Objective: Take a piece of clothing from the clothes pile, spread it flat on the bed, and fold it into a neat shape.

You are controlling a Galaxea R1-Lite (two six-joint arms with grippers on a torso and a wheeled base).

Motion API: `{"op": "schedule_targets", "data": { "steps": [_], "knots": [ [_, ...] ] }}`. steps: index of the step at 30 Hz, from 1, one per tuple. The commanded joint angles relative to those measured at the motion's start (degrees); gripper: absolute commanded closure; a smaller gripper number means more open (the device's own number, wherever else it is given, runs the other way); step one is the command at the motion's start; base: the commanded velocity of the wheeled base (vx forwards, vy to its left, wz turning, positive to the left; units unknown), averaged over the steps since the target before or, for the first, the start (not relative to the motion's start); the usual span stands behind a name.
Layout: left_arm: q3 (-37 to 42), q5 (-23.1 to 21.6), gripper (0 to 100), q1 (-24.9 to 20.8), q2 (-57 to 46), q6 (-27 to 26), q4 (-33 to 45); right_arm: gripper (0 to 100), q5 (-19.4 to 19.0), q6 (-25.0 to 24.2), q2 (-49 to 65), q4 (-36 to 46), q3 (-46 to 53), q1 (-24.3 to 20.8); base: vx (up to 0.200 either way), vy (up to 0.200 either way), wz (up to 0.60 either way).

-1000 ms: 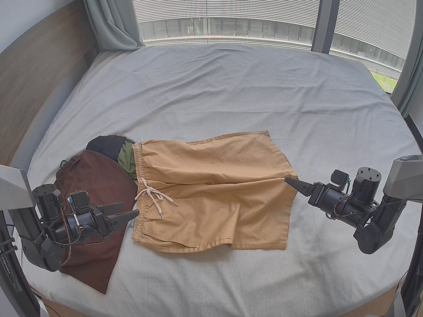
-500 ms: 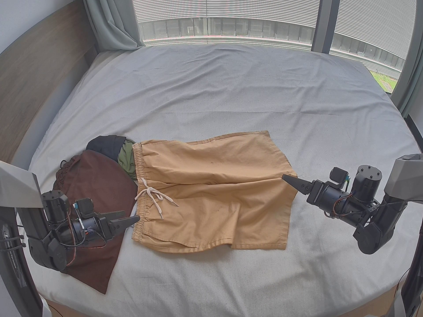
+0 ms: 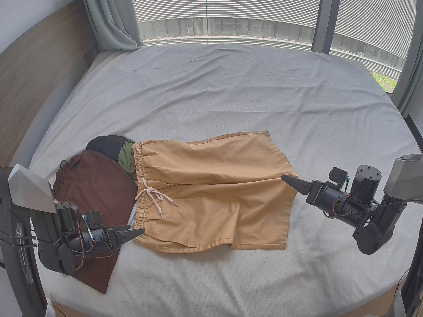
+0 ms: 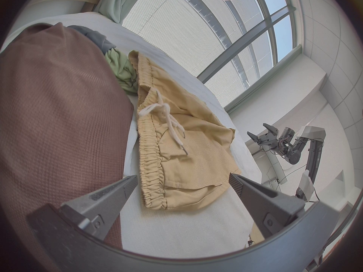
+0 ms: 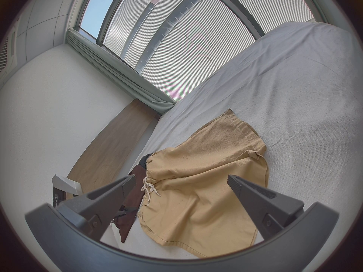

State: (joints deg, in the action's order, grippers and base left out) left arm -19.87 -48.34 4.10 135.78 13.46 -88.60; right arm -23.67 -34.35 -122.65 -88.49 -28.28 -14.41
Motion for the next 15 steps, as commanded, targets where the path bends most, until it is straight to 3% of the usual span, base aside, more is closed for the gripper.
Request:
{"op": "schedule_targets", "data": {
  "steps": [1, 15],
  "knots": [
    [-0.08, 0.08, 0, -0.05, 2.03, 0.16, 0.01, 0, -0.06, -0.01, -0.13, -0.01, -0.02, 0.0, 0.0, 0.0, 0.0],
    [-0.26, 0.61, 0, -1.02, 5.11, 0.52, 0.01, 0, 0.03, 0.08, -0.13, -0.01, -0.02, 0.0, 0.0, 0.0, 0.0]
  ]
}}
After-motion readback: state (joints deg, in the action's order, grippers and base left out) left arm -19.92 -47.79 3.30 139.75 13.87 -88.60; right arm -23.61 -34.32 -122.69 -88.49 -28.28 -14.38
